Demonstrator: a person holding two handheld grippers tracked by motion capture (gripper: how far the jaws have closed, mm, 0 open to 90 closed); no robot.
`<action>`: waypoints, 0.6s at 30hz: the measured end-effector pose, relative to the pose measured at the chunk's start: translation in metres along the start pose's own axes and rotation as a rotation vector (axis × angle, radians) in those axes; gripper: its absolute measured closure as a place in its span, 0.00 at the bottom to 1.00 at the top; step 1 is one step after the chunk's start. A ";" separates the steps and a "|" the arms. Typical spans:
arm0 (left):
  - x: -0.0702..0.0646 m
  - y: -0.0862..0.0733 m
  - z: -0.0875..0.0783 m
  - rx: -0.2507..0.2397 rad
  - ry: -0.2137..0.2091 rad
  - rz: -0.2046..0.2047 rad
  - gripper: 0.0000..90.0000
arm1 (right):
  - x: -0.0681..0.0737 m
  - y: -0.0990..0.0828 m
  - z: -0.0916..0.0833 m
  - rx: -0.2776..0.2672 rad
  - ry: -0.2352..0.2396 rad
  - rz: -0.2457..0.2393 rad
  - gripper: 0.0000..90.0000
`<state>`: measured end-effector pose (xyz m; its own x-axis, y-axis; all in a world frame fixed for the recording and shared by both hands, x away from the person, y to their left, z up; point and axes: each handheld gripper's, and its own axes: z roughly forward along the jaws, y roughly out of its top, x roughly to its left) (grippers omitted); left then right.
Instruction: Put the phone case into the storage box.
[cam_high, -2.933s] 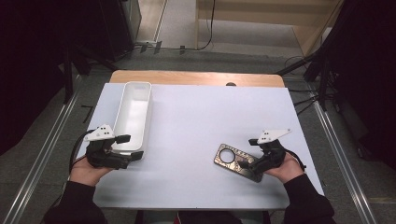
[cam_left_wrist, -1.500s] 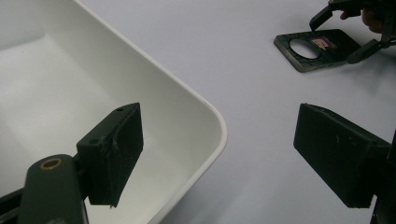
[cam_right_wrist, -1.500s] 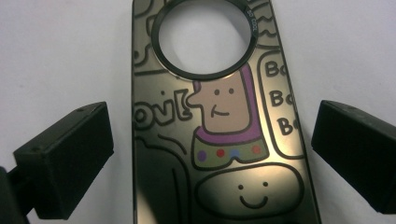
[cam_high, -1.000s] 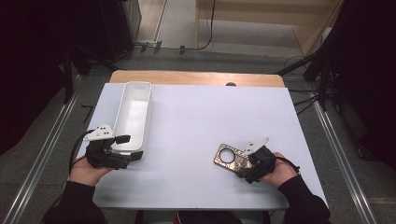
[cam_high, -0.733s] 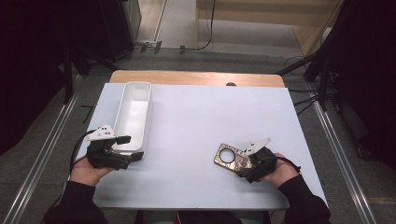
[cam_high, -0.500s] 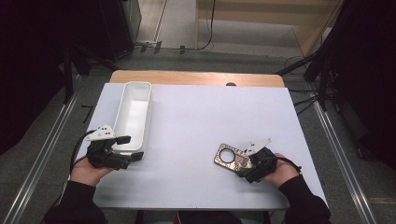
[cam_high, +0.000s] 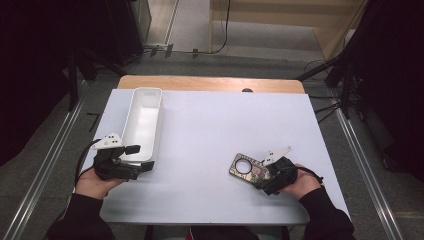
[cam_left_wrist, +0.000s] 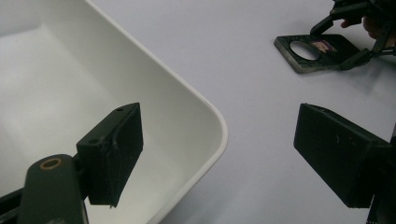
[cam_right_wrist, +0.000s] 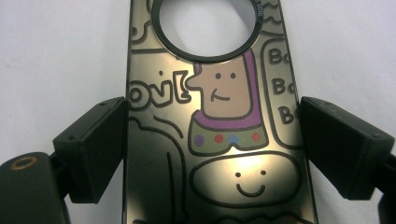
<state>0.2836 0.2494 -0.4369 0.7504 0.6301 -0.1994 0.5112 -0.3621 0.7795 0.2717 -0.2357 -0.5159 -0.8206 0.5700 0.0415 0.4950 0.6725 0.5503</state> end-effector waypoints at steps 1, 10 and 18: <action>-0.001 0.001 0.000 0.002 0.000 -0.001 0.17 | -0.001 0.000 0.000 -0.001 0.001 0.005 0.11; -0.002 0.007 -0.003 -0.010 -0.007 -0.017 0.17 | -0.004 0.006 -0.005 -0.013 0.047 0.072 0.11; -0.007 0.015 -0.005 -0.045 -0.046 -0.026 0.17 | -0.008 0.010 -0.016 -0.084 0.068 0.148 0.11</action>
<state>0.2836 0.2433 -0.4209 0.7560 0.6065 -0.2464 0.5122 -0.3137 0.7995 0.2785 -0.2412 -0.4970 -0.7593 0.6249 0.1816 0.5884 0.5402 0.6016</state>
